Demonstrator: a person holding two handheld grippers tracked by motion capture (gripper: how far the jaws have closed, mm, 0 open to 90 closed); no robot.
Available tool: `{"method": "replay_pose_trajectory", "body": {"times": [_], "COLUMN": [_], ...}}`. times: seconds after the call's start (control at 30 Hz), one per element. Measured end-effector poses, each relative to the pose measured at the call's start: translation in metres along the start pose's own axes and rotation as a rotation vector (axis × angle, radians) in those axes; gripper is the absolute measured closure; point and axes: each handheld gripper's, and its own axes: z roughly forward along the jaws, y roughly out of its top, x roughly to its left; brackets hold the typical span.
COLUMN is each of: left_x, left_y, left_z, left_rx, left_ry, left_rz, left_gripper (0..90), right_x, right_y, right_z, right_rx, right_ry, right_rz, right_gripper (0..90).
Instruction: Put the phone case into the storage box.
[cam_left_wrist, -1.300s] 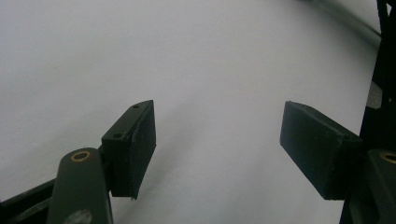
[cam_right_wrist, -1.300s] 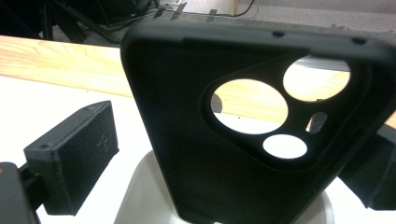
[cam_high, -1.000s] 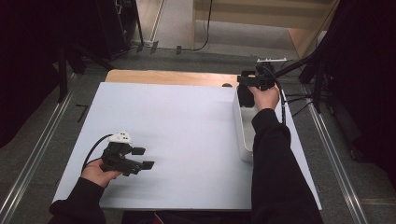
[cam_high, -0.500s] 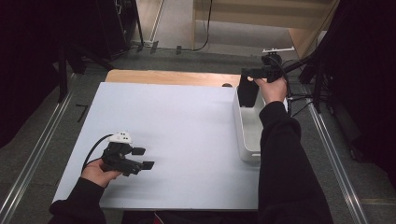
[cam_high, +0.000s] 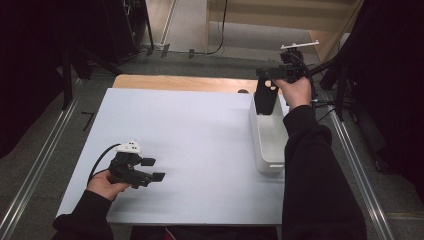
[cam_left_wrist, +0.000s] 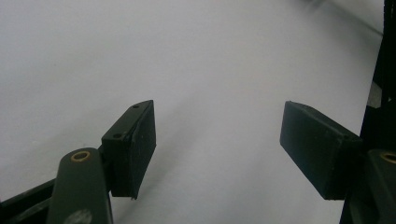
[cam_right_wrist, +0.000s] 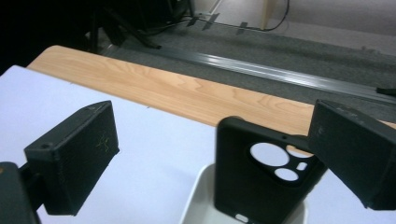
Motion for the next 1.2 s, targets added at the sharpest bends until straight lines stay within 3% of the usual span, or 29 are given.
{"method": "replay_pose_trajectory", "body": {"times": [0.07,0.37,0.5,0.67,1.2], "left_x": [0.000,0.000,0.000,0.001,0.002], "left_y": [0.000,0.000,0.000,0.000,0.000], "left_z": [0.001,0.000,0.000,0.001,0.000], "left_rx": [-0.004,-0.004,0.002,-0.004,0.004], "left_ry": [-0.001,-0.002,-0.001,-0.003,0.005], "left_rz": [0.000,0.000,0.000,-0.001,-0.002], "left_gripper": [26.8,26.8,26.8,26.8,26.8], "right_x": [0.003,0.017,0.023,0.032,0.054], "right_y": [0.000,-0.008,-0.015,-0.023,-0.050], "right_z": [-0.003,-0.014,-0.019,-0.023,-0.034], "right_rx": [0.009,0.011,0.022,0.038,0.036], "right_ry": [0.038,0.115,0.126,0.130,0.240], "right_rz": [-0.003,-0.040,-0.044,-0.080,-0.136], "right_gripper": [0.8,5.4,12.4,12.4,12.5]}}
